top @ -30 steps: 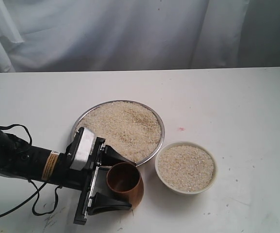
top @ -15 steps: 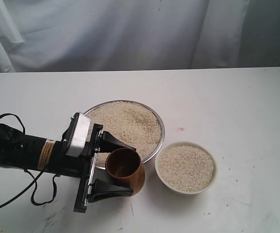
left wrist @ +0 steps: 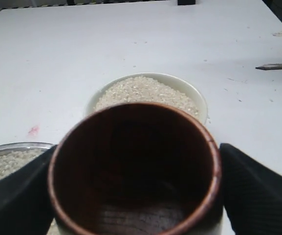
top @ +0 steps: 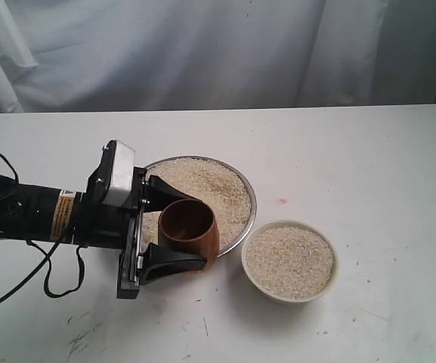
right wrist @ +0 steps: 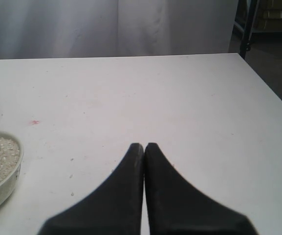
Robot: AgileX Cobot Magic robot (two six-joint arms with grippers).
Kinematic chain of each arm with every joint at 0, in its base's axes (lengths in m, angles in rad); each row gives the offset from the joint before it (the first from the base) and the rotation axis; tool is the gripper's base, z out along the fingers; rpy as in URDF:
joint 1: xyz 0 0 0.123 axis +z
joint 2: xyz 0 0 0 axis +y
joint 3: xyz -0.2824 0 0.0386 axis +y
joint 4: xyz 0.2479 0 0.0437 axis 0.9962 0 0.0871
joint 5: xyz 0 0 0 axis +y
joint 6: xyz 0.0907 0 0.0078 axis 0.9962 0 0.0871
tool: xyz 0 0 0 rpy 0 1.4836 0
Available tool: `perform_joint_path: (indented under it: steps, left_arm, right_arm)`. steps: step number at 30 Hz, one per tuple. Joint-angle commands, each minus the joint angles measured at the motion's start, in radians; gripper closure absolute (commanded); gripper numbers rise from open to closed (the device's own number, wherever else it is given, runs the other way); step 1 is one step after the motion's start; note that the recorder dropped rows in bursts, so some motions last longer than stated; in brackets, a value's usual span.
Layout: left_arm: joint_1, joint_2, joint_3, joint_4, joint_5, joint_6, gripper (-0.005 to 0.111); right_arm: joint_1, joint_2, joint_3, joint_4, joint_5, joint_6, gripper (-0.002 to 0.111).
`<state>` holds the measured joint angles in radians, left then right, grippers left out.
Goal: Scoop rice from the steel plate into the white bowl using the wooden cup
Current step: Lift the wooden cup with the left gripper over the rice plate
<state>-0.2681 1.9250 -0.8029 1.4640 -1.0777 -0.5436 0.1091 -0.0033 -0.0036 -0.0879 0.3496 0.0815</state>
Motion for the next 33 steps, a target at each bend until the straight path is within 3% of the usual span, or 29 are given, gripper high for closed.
perform_joint_path:
  steps: [1, 7, 11, 18, 33]
  left_arm:
    - [0.001, -0.023, -0.005, -0.024, 0.038, -0.087, 0.107]
    - [0.01, -0.023, -0.005, -0.019, 0.09, -0.11, 0.107]
    - [0.075, -0.023, -0.005, -0.019, 0.11, -0.108, 0.107]
    - [0.183, -0.015, -0.005, -0.119, -0.033, -0.108, 0.107]
    - [0.168, -0.008, -0.005, -0.258, 0.031, -0.106, 0.107]
  right_arm:
    - [0.001, 0.003, 0.004, 0.001, -0.004, 0.0, 0.108]
    - [0.001, 0.003, 0.004, 0.001, -0.004, 0.0, 0.108]
    - [0.001, 0.003, 0.004, 0.001, -0.004, 0.0, 0.108]
    - [0.001, 0.003, 0.004, 0.001, -0.004, 0.0, 0.108]
    - [0.001, 0.003, 0.004, 0.001, -0.004, 0.0, 0.108]
